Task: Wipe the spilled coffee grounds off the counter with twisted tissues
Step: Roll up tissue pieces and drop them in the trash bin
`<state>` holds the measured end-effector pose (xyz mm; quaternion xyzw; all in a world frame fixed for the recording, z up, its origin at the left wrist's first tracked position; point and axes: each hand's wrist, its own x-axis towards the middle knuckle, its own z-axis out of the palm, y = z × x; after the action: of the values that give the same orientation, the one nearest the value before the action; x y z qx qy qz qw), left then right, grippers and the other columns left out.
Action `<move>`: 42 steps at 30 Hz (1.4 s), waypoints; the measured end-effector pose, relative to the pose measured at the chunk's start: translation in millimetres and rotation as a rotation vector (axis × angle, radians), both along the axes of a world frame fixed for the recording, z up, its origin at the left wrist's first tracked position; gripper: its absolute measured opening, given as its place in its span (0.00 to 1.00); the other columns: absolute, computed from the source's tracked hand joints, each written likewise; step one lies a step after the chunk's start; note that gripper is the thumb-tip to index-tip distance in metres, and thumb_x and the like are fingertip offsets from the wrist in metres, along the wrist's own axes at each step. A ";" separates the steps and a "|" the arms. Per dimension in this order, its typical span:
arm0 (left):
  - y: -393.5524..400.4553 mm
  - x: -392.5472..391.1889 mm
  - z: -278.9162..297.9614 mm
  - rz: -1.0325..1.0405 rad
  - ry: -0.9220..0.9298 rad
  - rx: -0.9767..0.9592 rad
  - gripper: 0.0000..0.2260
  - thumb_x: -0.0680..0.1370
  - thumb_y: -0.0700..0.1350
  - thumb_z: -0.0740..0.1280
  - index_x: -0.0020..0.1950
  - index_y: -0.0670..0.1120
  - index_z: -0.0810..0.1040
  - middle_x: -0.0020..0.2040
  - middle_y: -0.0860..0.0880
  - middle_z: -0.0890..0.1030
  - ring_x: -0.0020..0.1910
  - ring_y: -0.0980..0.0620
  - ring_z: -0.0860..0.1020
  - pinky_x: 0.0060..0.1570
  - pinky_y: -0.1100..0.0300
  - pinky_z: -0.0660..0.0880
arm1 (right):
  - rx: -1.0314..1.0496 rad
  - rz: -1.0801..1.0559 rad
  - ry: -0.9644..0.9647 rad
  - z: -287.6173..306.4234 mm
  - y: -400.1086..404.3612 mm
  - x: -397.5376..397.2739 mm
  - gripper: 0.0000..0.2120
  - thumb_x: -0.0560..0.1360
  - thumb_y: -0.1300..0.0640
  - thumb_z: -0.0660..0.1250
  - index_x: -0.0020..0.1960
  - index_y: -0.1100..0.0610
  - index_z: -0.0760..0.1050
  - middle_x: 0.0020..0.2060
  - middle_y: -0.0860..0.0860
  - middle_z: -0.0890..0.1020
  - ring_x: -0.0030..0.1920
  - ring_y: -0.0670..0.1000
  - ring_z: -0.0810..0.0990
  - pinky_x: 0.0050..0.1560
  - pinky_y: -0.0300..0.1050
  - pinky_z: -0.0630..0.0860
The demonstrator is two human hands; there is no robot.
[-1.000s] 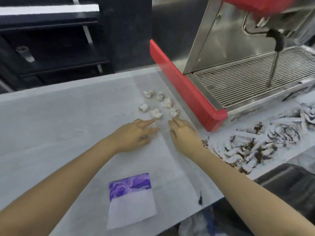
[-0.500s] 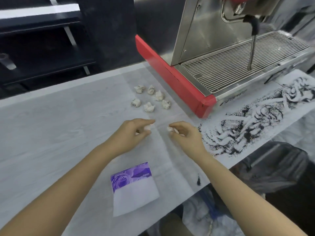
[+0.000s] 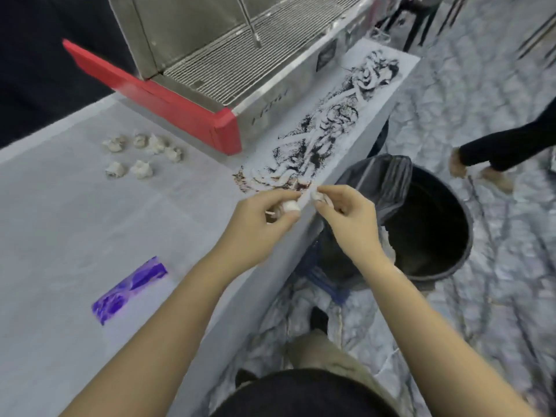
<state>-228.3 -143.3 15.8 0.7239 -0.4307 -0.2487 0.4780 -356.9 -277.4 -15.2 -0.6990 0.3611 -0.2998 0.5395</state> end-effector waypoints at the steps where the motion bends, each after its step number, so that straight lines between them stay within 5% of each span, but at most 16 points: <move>1: -14.9 -13.5 -7.2 -0.027 0.013 0.017 0.13 0.77 0.45 0.71 0.61 0.51 0.82 0.57 0.57 0.82 0.54 0.58 0.80 0.55 0.60 0.77 | 0.013 -0.048 0.008 -5.1 -14.5 -12.3 0.08 0.75 0.55 0.72 0.53 0.51 0.82 0.48 0.47 0.85 0.51 0.46 0.83 0.52 0.45 0.80; 5: -84.7 -54.4 -39.1 -0.145 0.013 0.135 0.15 0.77 0.48 0.70 0.64 0.53 0.80 0.60 0.56 0.81 0.57 0.59 0.78 0.60 0.58 0.76 | 0.075 -0.221 0.046 -28.6 -81.8 -50.8 0.09 0.74 0.55 0.73 0.52 0.56 0.82 0.46 0.50 0.85 0.49 0.47 0.83 0.49 0.41 0.79; 11: -210.2 -73.3 -92.7 -0.019 0.024 0.257 0.16 0.77 0.46 0.70 0.66 0.49 0.78 0.62 0.52 0.80 0.58 0.54 0.78 0.60 0.60 0.74 | 0.094 -0.283 0.230 -75.3 -191.8 -73.8 0.08 0.75 0.53 0.71 0.52 0.54 0.81 0.45 0.46 0.84 0.47 0.41 0.81 0.47 0.36 0.76; 17: -309.0 -80.7 -154.8 0.056 -0.042 0.346 0.17 0.79 0.47 0.67 0.67 0.47 0.76 0.63 0.48 0.79 0.60 0.49 0.77 0.58 0.58 0.72 | 0.154 -0.198 0.397 -122.3 -267.5 -65.5 0.11 0.75 0.54 0.69 0.57 0.56 0.79 0.49 0.49 0.83 0.51 0.47 0.81 0.54 0.44 0.78; 20: -332.4 -81.6 -183.7 0.036 -0.065 0.438 0.21 0.80 0.48 0.66 0.72 0.45 0.71 0.67 0.46 0.77 0.65 0.46 0.75 0.64 0.49 0.73 | 0.256 -0.086 0.475 -142.3 -290.6 -58.6 0.21 0.75 0.54 0.71 0.67 0.56 0.73 0.61 0.53 0.79 0.58 0.50 0.79 0.61 0.46 0.75; 25: -335.2 -80.6 -209.1 -0.044 -0.010 0.589 0.23 0.82 0.46 0.60 0.77 0.43 0.64 0.77 0.42 0.65 0.77 0.47 0.62 0.75 0.51 0.61 | 0.334 0.131 0.612 -155.3 -301.5 -60.6 0.29 0.76 0.56 0.69 0.74 0.57 0.63 0.69 0.56 0.71 0.67 0.53 0.71 0.58 0.39 0.67; 30: -318.4 -85.6 -180.6 0.052 0.041 0.443 0.21 0.81 0.46 0.64 0.74 0.45 0.70 0.72 0.47 0.73 0.72 0.51 0.70 0.72 0.55 0.66 | 0.283 0.119 0.483 -121.6 -292.3 -71.4 0.22 0.77 0.55 0.67 0.70 0.56 0.68 0.67 0.54 0.74 0.61 0.49 0.76 0.56 0.39 0.72; 37: -237.6 -91.3 -66.1 0.271 0.105 0.126 0.14 0.80 0.46 0.67 0.65 0.52 0.78 0.59 0.57 0.81 0.56 0.64 0.79 0.56 0.70 0.75 | 0.104 0.289 0.190 -20.8 -249.1 -63.4 0.12 0.78 0.55 0.67 0.62 0.51 0.76 0.55 0.46 0.82 0.55 0.43 0.80 0.56 0.41 0.77; 42: -160.4 -72.2 -15.5 0.478 0.056 -0.009 0.11 0.79 0.45 0.68 0.62 0.49 0.81 0.56 0.56 0.83 0.55 0.59 0.80 0.55 0.65 0.77 | 0.065 0.524 0.057 23.9 -194.8 -18.4 0.11 0.79 0.56 0.67 0.61 0.52 0.77 0.55 0.45 0.82 0.56 0.41 0.80 0.56 0.35 0.76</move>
<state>-300.6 -303.7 0.3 0.7960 -0.2348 -0.1468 0.5383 -375.3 -472.1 8.7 -0.7593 0.1924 -0.1184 0.6103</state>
